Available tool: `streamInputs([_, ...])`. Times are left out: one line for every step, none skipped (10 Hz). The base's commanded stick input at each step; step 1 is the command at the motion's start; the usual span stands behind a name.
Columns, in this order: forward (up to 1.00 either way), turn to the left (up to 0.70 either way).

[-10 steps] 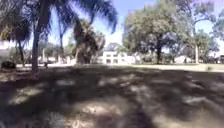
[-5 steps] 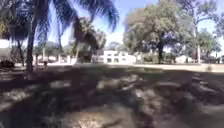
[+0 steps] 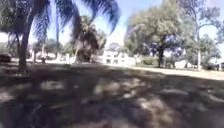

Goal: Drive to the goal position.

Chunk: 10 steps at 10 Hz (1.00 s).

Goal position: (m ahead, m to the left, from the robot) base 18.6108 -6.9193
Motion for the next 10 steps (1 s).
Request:
streamInputs([0.7,0.0])
streamInputs([0.7,0.0])
streamInputs([0.7,0.0])
streamInputs([0.7,0.0])
streamInputs([0.7,0.0])
streamInputs([0.7,0.0])
streamInputs([0.7,0.0])
streamInputs([0.7,0.0])
streamInputs([0.7,0.0])
streamInputs([0.7,0.0])
